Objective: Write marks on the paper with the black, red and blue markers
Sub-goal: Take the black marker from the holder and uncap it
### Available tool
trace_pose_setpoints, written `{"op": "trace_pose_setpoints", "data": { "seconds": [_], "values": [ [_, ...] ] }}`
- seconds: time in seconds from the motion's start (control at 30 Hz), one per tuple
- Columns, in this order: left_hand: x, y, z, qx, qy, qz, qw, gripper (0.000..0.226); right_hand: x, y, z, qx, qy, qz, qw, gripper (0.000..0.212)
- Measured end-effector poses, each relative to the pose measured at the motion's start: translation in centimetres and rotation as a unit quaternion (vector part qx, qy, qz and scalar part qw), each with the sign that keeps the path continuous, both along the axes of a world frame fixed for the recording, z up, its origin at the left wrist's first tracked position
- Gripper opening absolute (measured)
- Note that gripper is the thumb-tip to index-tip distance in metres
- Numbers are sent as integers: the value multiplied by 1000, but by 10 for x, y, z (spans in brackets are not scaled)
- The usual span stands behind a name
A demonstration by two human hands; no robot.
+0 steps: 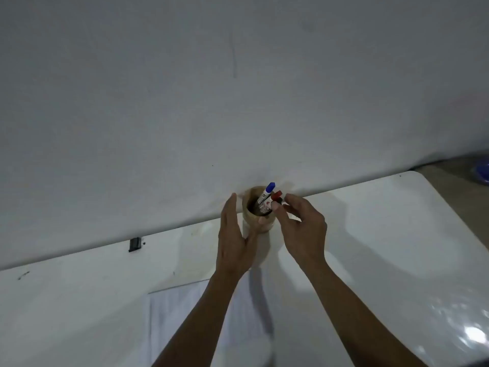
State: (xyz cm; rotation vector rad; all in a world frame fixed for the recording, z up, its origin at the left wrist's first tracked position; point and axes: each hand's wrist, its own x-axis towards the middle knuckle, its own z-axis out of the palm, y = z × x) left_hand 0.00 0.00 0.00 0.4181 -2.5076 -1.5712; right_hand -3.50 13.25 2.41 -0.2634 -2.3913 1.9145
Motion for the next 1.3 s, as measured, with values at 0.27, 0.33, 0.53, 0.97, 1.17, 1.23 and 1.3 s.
{"op": "trace_pose_setpoints", "data": {
  "seconds": [0.27, 0.33, 0.53, 0.97, 1.17, 1.23, 1.3],
  "values": [
    [-13, 3, 3, -11, 72, -44, 996, 69, -9, -5, -5, -24, -3, -22, 999, 25],
    [-14, 1, -6, 1, 59, -39, 997, 66, -9, -9, -7, -27, -3, -30, 999, 25],
    [-15, 2, -18, 29, 49, -27, 998, 63, -8, -10, -8, -13, 10, -35, 999, 22],
    [-12, 2, -21, 46, 33, -11, 998, 64, 0, 21, 77, -180, 174, -121, 960, 10],
    [-12, 0, -12, 65, 2, -17, 998, 64, 13, 35, 91, -195, 140, -122, 963, 5],
    [-11, -3, -8, 56, -15, -25, 998, 67, 24, 29, 77, -172, 66, -99, 978, 10],
    [-4, -9, -2, 50, -15, -17, 999, 69, 38, 23, 62, -145, 3, -62, 988, 14]
  ]
}}
